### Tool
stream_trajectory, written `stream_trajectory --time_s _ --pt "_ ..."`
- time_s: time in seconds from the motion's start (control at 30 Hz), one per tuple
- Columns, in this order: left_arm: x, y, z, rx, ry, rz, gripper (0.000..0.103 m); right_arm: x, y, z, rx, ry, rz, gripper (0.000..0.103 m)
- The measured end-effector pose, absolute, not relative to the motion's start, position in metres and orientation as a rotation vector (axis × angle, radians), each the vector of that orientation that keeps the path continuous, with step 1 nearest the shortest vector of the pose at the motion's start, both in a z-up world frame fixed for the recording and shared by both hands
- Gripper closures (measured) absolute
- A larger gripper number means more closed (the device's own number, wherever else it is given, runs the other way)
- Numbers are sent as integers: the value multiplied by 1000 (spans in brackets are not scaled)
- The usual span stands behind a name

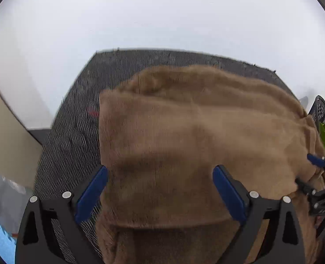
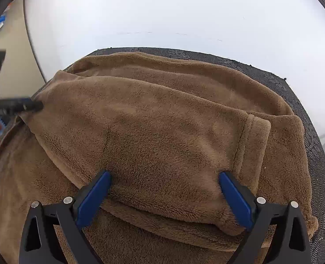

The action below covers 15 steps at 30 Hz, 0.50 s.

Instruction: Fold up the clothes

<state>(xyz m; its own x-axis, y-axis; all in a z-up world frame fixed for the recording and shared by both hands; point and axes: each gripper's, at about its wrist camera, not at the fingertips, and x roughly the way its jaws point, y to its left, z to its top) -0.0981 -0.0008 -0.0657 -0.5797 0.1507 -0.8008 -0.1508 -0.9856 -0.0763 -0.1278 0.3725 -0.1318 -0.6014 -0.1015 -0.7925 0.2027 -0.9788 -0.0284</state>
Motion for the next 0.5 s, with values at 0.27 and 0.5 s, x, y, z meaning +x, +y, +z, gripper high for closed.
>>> stream_trajectory --time_s 0.27,0.5 --pt "-187 9 -54 -1401 78 2709 5 -128 374 -133 1303 171 -2662 2" --pt "-248 20 -97 -1543 581 2906 5 -128 375 -133 1300 169 -2663 2"
